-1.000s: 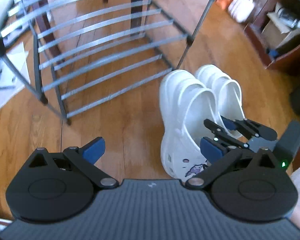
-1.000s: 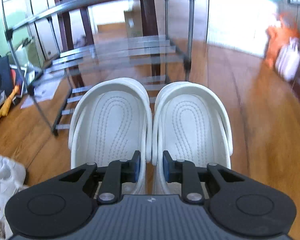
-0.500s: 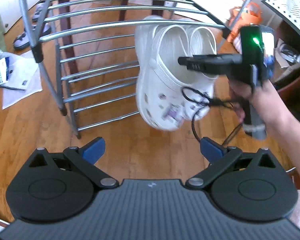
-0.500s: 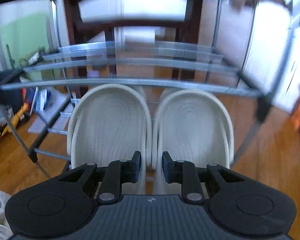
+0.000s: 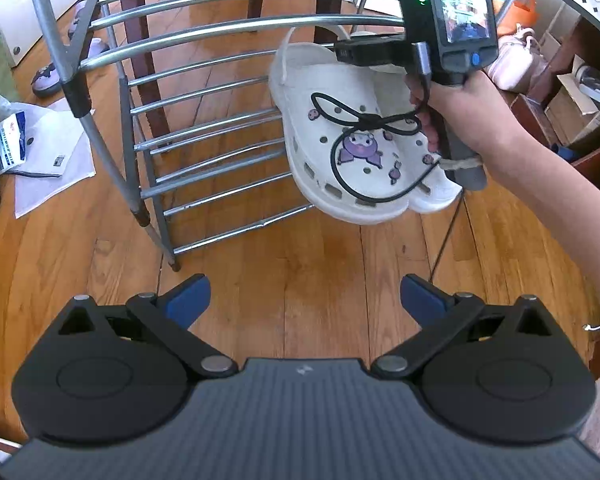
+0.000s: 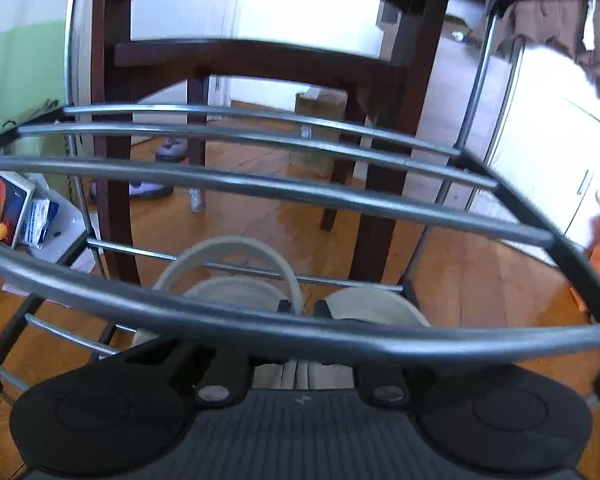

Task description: Organize scattered shoes

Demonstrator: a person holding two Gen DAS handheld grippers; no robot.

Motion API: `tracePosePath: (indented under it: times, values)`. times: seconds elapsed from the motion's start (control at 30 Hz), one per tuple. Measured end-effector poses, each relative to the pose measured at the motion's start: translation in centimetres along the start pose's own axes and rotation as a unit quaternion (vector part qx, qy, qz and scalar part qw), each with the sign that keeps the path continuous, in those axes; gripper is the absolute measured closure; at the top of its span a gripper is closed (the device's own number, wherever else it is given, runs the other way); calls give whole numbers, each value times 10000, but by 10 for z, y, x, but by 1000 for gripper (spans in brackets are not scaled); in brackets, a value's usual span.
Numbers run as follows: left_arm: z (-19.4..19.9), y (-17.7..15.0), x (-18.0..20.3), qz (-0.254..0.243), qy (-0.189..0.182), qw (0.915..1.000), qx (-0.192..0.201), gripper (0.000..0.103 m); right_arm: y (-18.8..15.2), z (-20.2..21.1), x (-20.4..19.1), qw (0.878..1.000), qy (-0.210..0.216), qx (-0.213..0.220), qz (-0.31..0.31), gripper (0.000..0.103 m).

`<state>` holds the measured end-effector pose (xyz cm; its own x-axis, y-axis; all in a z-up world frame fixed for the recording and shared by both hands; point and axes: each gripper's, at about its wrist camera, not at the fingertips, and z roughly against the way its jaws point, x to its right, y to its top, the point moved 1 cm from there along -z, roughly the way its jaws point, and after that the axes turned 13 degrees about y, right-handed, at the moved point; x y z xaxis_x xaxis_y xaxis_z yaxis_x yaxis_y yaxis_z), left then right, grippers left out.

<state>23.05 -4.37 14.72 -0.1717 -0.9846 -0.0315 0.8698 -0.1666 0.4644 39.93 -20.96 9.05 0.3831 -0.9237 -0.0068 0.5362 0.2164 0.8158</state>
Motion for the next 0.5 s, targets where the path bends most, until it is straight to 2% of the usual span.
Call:
tracePosePath:
  times: [0.07, 0.13, 0.17, 0.27, 0.3, 0.37, 0.43, 0.5]
  values:
    - [-2, -3, 1, 87, -14, 9998, -183, 0, 0, 9, -1, 9999, -146, -32, -7, 58]
    - [-5, -2, 1, 192, -99, 9994, -257, 0, -5, 19, -2, 9997, -221, 19, -48, 54]
    - [-6, -1, 2, 217, -128, 9993, -285, 0, -9, 27, -1, 9997, -236, 10, -96, 46]
    - [-14, 1, 5, 271, -154, 9989, -345, 0, -20, 53, 3, 9993, -255, 33, -285, 43]
    - [-18, 1, 7, 276, -149, 9988, -382, 0, -28, 68, 6, 9984, -257, 115, -486, 42]
    - [-26, 1, 9, 280, -145, 9981, -529, 0, -40, 91, 17, 9944, -194, 310, -987, 34]
    - [-32, 2, 10, 337, -181, 9975, -598, 0, -59, 113, 32, 9855, -218, 508, -1604, 34]
    - [-35, 2, 10, 394, -151, 9971, -636, 0, -90, 136, 49, 9699, -400, 690, -2303, 29]
